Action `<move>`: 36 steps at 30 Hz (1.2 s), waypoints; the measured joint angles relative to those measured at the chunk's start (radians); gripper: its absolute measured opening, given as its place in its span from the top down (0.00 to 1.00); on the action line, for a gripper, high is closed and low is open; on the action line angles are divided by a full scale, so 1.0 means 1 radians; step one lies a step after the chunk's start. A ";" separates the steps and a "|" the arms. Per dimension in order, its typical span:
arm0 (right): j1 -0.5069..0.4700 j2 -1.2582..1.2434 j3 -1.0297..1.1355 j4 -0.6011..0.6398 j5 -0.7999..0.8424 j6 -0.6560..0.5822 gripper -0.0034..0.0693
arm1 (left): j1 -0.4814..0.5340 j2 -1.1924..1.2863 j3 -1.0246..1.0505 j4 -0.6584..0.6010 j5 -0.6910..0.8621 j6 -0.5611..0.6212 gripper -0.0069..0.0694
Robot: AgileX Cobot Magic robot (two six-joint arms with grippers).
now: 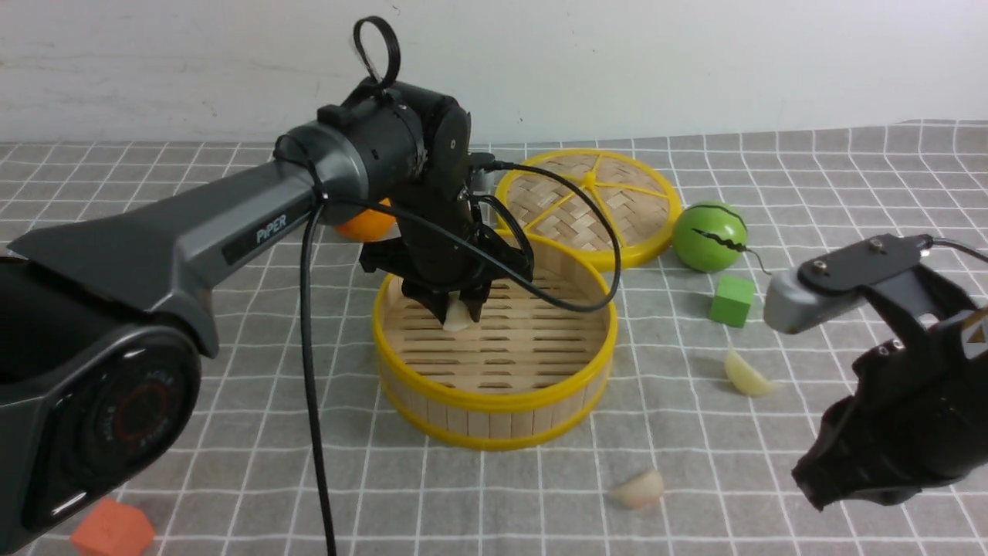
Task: Put the dumplings into the steamer on the table with the grey tablecloth.
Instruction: 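Place the dumpling into the bamboo steamer basket with the left gripper, then reach for and grasp a dumpling lying on the table beside the steamer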
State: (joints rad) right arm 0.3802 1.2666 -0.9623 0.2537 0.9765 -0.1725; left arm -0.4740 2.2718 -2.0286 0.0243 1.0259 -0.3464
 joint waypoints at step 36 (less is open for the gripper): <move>0.131 0.685 -0.336 -0.077 -0.094 -0.024 0.25 | 0.021 -0.827 0.513 -0.030 0.174 0.162 0.93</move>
State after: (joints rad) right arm 0.5110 1.9515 -1.2986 0.1765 0.8823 -0.1969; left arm -0.4529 1.4451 -1.5161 -0.0056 1.1995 -0.1844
